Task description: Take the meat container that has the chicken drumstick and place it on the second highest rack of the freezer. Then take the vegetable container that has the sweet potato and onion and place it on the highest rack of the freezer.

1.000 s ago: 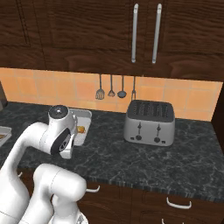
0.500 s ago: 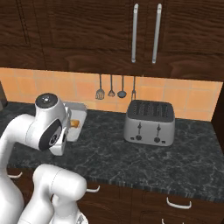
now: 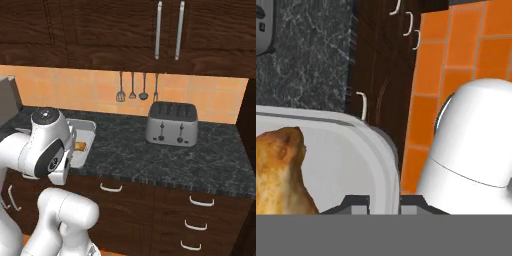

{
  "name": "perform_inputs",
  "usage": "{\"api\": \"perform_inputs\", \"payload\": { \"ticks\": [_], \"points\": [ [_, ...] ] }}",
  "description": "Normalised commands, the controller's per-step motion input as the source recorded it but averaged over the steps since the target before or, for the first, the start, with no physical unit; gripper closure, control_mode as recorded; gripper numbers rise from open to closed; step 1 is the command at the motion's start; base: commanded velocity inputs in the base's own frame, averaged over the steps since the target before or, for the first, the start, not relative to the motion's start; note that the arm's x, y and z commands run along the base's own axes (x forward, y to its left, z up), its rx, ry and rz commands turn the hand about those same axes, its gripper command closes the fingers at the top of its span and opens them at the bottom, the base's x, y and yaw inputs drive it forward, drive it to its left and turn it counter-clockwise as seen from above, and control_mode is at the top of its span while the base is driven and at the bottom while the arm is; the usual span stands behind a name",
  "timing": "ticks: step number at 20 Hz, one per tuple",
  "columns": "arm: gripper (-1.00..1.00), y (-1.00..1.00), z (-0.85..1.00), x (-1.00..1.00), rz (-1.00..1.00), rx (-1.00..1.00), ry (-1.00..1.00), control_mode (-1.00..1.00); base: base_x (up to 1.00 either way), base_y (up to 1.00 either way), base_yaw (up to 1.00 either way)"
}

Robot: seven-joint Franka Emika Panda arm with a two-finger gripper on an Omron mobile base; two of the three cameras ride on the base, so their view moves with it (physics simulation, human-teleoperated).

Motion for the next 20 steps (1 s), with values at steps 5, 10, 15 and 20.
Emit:
{"api": "perform_inputs", "payload": {
  "ticks": [5,10,15,20],
  "points": [
    [1.0,0.0,0.0,0.0,0.0,0.0,0.0,1.0,-0.56,-0.35,-0.07],
    [1.0,0.0,0.0,0.0,0.0,0.0,0.0,1.0,-0.54,-0.46,-0.21],
    [1.0,0.0,0.0,0.0,0.0,0.0,0.0,1.0,-0.7,-0.08,-0.4],
    [1.0,0.0,0.0,0.0,0.0,0.0,0.0,1.0,-0.68,0.05,-0.6]
  ]
}}
